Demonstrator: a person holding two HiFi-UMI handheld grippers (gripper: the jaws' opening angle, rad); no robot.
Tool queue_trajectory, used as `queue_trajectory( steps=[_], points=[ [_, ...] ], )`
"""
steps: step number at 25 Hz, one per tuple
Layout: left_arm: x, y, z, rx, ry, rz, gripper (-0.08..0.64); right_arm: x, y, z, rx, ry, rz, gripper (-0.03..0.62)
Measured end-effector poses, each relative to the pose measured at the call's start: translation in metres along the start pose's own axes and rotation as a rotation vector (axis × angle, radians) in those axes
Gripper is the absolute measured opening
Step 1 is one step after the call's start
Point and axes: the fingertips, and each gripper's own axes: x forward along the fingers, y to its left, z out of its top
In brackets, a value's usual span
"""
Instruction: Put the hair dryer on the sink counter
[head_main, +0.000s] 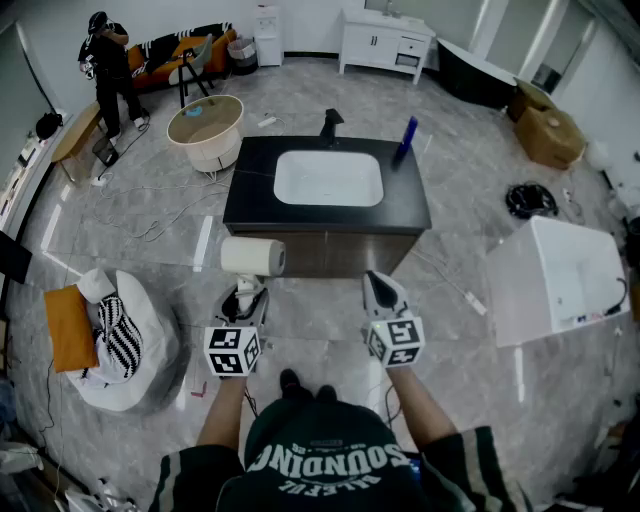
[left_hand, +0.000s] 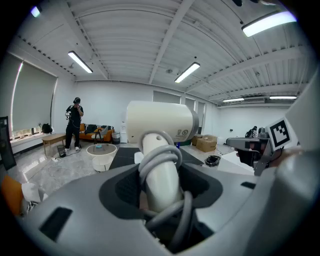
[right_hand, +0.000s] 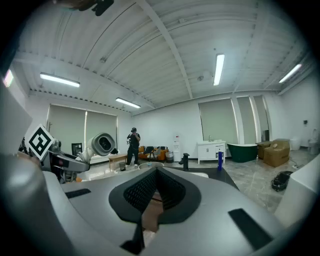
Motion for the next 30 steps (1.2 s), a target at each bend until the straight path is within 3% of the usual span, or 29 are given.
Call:
queue_trajectory(
  steps=[5,9,14,18,30],
  points=[
    [-0.005,0.010,-0.007,0.001,-0.001,-0.002,0.219,-0.001,0.017,-0.004,-0.003,0.005,0.012,0.000],
    [-0.004,0.012,-0.006,0.002,-0.006,-0.019,0.219,0.000,0.015,-0.019,0.009,0.027,-0.038,0.000],
    [-0.001,0.018,-0.007,0.005,-0.006,-0.032,0.219,0.002,0.026,-0.029,-0.003,0.095,-0.033,0.000],
    [0.006,0.027,-0.004,0.001,-0.007,-0.037,0.219,0.015,0.031,-0.025,0.024,0.054,-0.023,0.000],
    [0.031,0.065,-0.004,0.008,0.011,-0.073,0.219,0.054,0.044,-0.023,0.027,0.050,-0.056,0.000]
  ],
)
